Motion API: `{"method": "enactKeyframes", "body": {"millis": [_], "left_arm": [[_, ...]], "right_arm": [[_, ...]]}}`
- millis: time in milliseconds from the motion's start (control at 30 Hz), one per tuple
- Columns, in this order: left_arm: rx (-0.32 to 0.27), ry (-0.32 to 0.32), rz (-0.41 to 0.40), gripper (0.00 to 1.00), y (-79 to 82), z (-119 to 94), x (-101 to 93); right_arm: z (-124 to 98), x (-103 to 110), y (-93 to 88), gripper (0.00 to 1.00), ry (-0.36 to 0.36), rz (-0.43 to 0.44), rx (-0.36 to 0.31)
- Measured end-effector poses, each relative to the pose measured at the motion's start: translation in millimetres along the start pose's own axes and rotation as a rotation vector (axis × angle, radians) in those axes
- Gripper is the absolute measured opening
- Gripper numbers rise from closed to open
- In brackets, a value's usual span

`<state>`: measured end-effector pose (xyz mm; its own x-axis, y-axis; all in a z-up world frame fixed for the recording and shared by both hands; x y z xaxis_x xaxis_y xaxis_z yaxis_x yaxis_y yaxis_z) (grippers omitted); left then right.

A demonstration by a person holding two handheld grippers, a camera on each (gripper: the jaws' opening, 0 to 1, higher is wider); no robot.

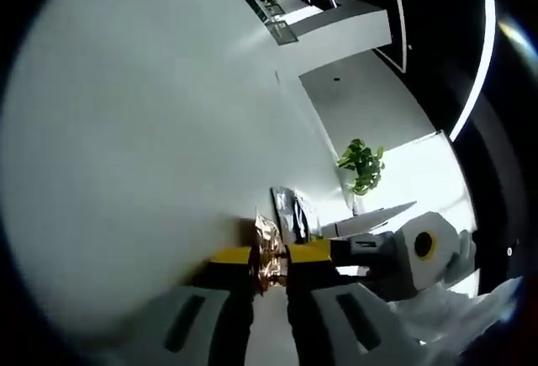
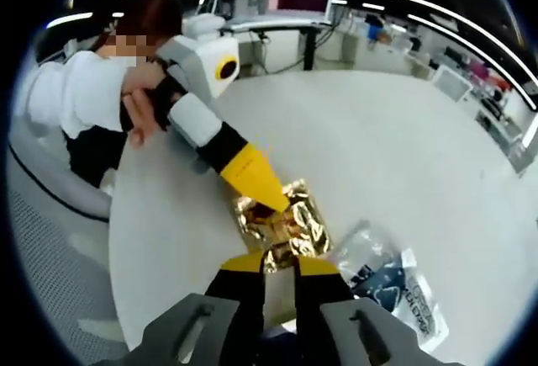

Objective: Arrange the skincare products in the storage area until every visible bottle or jar stands upright without overlapping.

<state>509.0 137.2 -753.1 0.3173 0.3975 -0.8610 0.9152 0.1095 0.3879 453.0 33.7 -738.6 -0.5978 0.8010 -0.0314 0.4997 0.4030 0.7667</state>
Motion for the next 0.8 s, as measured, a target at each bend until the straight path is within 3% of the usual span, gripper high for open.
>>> {"method": "enactKeyframes", "body": {"millis": [100,400,533,567,633,800], "left_arm": [[-0.012,0.013,0.032,0.00,0.4,-1,1.4],[-0.066,-0.063,0.047,0.00,8.9,-11,-17.6],[-0.108,-0.130,0.053,0.00,14.9,-20,-29.9],[-0.131,-0.172,0.055,0.00,17.9,-23,-36.4],[-0.160,-0.232,0.045,0.00,20.9,-29,-46.1],[-0.212,-0.317,0.031,0.00,26.2,-38,-61.6]], "right_arm": [[-1,0,0.7,0.06,-0.003,0.002,-0.004],[-22,-6,8.9,0.10,-0.029,0.072,-0.058],[-35,-7,13.3,0.13,-0.036,0.117,-0.091],[-38,-6,15.0,0.13,-0.038,0.137,-0.107],[-47,-4,22.2,0.12,-0.043,0.209,-0.173],[-68,0,33.6,0.14,-0.007,0.349,-0.264]]}}
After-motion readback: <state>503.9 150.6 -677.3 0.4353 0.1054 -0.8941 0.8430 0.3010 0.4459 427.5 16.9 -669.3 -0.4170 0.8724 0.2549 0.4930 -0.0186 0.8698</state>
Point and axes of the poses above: the point that each gripper's makers call its tool centre point, and the gripper's own axes: z roughly forward along the fingers, x roughly to its left, y roughly out of its top, the point moved 7 cm from there along -z, roughly backward along the fingers, and after that the axes turned 11 degrees about -x, right-handed, at the moved point
